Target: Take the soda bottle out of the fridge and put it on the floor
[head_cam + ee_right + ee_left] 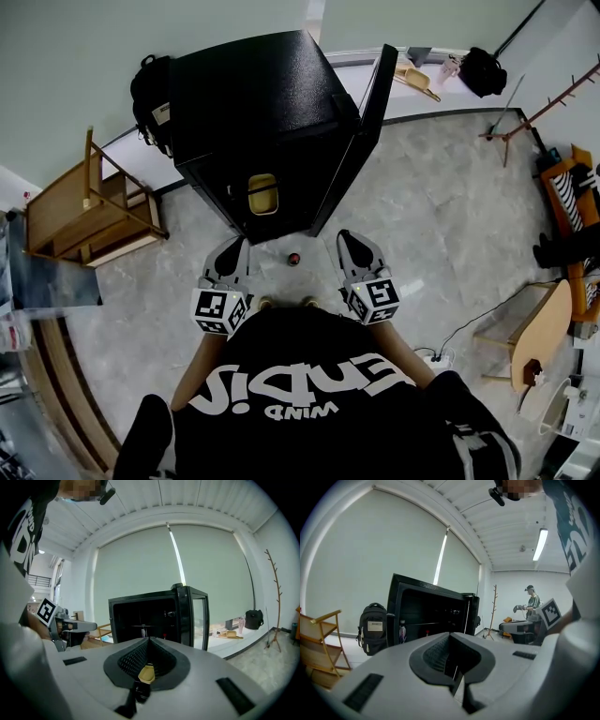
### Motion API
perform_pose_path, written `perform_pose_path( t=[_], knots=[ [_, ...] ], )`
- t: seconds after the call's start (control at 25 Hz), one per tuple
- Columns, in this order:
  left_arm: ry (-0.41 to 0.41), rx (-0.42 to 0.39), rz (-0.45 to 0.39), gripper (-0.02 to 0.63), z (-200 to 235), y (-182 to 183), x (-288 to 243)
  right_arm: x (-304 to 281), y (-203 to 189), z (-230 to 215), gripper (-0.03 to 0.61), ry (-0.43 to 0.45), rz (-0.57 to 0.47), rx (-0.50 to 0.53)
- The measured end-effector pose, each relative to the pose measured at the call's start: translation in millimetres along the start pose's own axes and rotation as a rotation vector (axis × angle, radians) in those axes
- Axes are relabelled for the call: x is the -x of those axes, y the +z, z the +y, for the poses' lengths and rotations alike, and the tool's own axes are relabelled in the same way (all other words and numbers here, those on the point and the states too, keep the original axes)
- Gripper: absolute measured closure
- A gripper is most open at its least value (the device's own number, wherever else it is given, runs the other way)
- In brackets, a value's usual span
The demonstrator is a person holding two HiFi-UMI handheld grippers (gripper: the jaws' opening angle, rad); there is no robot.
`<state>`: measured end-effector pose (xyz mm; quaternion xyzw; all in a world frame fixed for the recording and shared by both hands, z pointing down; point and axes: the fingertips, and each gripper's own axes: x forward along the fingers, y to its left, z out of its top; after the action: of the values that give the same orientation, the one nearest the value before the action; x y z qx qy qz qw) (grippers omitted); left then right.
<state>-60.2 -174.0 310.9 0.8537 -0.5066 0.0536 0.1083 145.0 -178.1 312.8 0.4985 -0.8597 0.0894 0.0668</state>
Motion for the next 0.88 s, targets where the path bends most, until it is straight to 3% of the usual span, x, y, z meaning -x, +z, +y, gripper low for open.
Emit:
perform_pose_path(
  t=[0.88],
  knots=[
    [0.031,0.030,0.000,0.606,-5,3,6,5,3,6,0.554,-0.012,-0.017,-0.025]
  ],
)
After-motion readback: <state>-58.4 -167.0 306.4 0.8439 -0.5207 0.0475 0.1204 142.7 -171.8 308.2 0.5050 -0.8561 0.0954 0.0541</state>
